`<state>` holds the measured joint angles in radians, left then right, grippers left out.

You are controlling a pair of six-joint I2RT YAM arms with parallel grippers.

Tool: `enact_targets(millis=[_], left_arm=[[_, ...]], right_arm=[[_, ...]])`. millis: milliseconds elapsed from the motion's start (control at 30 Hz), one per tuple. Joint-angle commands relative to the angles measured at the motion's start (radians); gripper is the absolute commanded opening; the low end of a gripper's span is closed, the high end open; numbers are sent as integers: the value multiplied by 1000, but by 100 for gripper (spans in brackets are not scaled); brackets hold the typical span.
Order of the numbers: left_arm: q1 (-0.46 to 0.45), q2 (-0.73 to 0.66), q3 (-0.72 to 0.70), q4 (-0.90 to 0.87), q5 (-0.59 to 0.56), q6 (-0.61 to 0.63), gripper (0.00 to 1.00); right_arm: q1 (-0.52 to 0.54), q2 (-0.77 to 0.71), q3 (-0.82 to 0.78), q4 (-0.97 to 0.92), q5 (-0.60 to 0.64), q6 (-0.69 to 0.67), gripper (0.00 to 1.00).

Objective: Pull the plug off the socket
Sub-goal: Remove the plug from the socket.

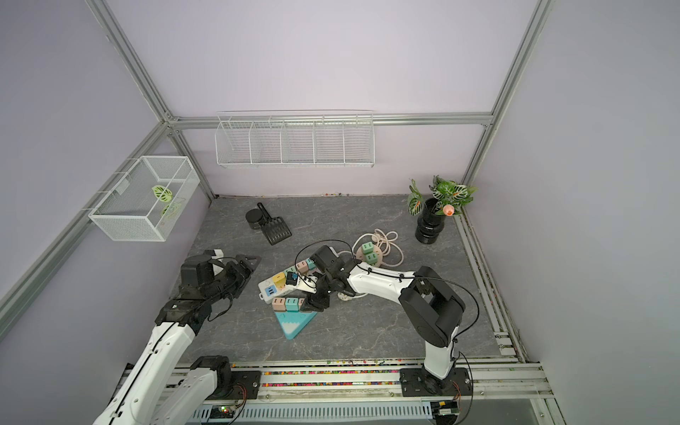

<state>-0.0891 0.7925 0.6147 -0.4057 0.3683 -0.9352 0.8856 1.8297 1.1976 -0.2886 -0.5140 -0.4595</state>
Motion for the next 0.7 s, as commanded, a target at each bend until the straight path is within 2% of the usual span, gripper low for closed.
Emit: enact_targets(millis=[0,167,300,400,500,667], left_arm=[[0,-30,-21,-49,25,-4,87],[-3,-36,-44,-80,92,46,84],[-3,-148,-100,-126,111,23,82],[-7,-205,-129,-146,134,19,80],[-31,-201,-157,-151,163,25,78],[-77,-151,-247,-24,241,-19,72]], right_arm=[[17,12,33,-47,6,52,54],[66,8,38,-85,102,66,46],[70,-26,18,-92,179,154,36],[70,-91,-69,-3,252,219,34],[70,-161,-161,87,385,319,30],[73,-309,-347,257,541,477,23]])
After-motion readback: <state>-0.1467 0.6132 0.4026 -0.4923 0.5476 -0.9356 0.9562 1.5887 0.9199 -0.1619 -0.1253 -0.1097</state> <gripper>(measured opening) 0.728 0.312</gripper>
